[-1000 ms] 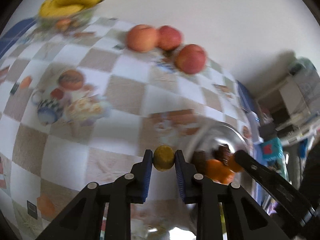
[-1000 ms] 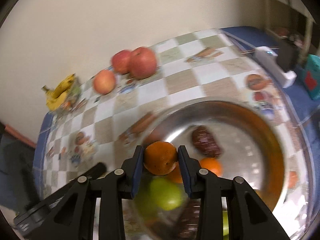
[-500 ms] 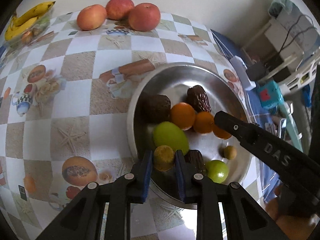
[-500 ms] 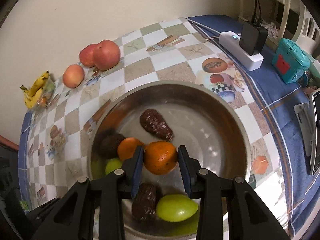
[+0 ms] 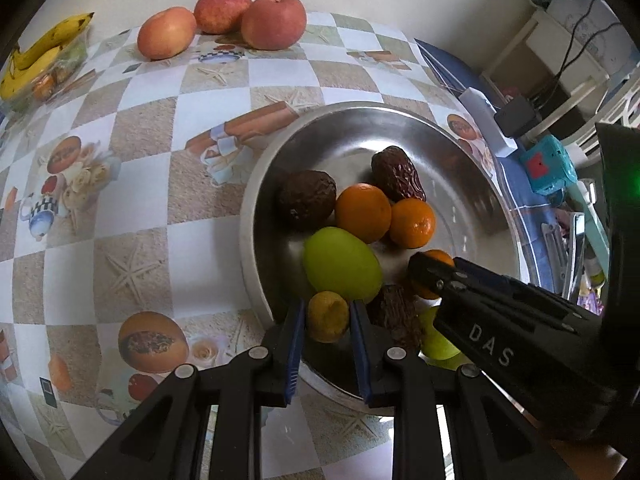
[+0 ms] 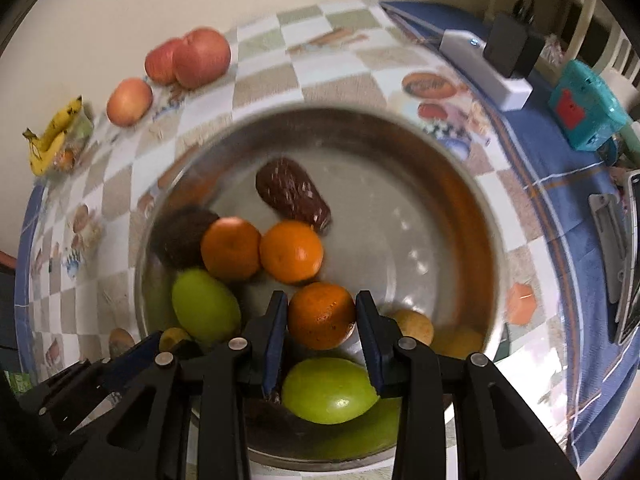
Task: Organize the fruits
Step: 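Open the left tool over the bowl while the right tool releases the orange into it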
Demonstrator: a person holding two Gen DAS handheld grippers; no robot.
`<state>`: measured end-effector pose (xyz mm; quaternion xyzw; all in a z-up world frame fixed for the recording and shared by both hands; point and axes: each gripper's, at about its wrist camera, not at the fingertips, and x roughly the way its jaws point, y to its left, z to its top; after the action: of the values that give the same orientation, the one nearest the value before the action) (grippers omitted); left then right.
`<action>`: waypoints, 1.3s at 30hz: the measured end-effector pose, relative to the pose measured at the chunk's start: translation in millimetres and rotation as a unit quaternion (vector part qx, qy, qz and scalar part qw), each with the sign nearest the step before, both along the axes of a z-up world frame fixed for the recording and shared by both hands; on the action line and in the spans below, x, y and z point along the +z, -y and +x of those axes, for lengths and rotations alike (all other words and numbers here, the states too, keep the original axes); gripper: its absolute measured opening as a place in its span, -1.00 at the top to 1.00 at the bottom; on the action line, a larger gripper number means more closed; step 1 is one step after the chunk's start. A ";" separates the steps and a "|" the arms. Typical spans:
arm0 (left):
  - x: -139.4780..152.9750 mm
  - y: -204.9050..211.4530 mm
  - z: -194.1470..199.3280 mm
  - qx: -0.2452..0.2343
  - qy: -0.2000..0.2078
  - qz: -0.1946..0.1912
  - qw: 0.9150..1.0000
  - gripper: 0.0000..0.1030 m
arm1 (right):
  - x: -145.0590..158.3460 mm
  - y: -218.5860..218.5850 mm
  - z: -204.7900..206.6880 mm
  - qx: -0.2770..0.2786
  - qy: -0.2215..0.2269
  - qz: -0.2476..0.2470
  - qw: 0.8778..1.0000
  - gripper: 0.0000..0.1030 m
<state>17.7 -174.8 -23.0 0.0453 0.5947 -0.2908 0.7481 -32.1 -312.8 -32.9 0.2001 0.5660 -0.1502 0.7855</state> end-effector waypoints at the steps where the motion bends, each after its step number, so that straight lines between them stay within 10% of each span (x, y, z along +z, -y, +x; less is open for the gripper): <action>1: -0.3 0.9 -0.2 0.000 -0.001 0.001 1.000 0.53 | 0.2 0.2 -0.2 -0.002 0.002 0.000 1.000 0.29; 32: 14.4 -51.4 -10.3 0.061 0.000 -0.007 0.998 0.49 | 27.2 -31.4 -5.0 0.015 0.033 -0.052 0.998 0.11; 35: 13.5 -69.1 -7.3 0.094 0.022 0.028 0.995 -0.10 | 29.4 -41.5 -9.4 0.028 0.032 -0.059 0.997 0.11; 37: 13.2 -81.6 -6.3 0.116 0.040 0.047 0.991 -0.95 | 30.0 -49.1 -12.3 0.033 0.032 -0.058 0.997 0.11; 39: 13.8 -93.0 -6.6 0.130 0.050 0.051 0.989 -0.98 | 30.5 -56.3 -15.1 0.040 0.032 -0.062 0.997 -0.13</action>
<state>11.1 -81.8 -9.2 0.0202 0.5711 -0.1574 0.8054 -47.3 -256.5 -2.4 0.1331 0.5378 -0.1471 0.8194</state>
